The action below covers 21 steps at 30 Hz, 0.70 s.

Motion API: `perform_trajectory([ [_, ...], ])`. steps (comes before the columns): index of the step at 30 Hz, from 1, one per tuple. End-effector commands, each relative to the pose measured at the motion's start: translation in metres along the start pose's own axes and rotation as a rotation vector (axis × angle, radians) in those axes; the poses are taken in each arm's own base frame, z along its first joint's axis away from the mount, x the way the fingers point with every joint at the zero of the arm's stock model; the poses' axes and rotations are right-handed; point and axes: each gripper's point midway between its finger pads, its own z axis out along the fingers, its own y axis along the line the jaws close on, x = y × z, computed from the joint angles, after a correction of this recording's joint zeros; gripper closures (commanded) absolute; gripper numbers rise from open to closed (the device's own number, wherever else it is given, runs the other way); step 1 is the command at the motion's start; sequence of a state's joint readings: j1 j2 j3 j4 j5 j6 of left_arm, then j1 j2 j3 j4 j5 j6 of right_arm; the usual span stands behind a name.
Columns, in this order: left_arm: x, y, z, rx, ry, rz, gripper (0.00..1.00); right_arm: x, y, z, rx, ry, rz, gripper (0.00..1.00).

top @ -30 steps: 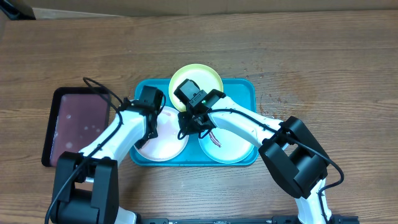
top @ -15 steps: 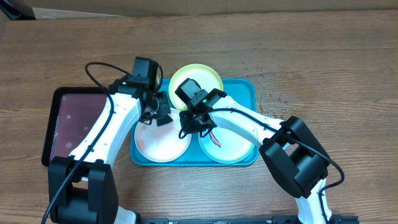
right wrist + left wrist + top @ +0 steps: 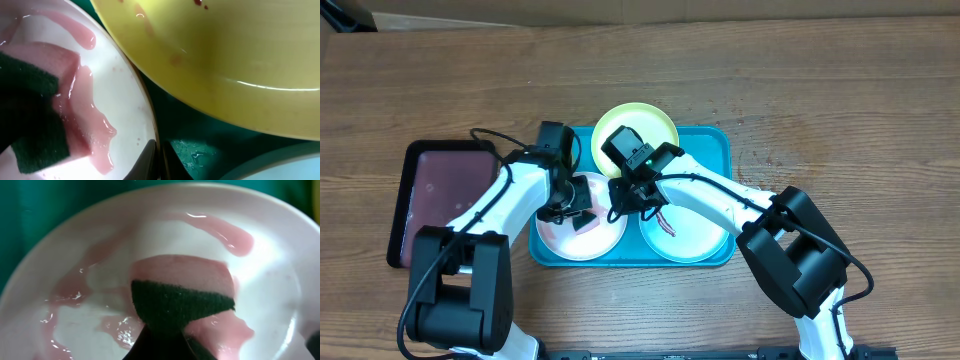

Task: Clean dirty plates on tray and stack at the side
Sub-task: 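Scrub the white plate with the sponge while the right gripper holds it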

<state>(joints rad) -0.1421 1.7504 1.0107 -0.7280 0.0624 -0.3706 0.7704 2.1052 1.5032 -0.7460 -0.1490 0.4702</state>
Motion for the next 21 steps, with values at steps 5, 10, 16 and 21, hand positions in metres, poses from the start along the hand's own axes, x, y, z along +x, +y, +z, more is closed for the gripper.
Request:
perform_trajectory([
  [5,0.004,0.119,0.01,-0.473,-0.008,-0.206,0.96,0.001,-0.01,0.001,0.035,0.0,-0.005,0.96],
  [10,0.006,0.144,-0.004,-0.591,-0.037,-0.306,0.96,0.001,-0.01,0.001,0.035,0.0,-0.019,0.96],
  [16,-0.011,0.138,-0.036,-0.588,-0.055,-0.347,0.96,0.0,-0.008,0.0,0.03,-0.001,-0.024,0.96],
  [21,-0.033,0.122,-0.082,-0.516,-0.106,-0.356,0.96,0.0,-0.008,0.0,0.031,-0.001,-0.023,0.96],
])
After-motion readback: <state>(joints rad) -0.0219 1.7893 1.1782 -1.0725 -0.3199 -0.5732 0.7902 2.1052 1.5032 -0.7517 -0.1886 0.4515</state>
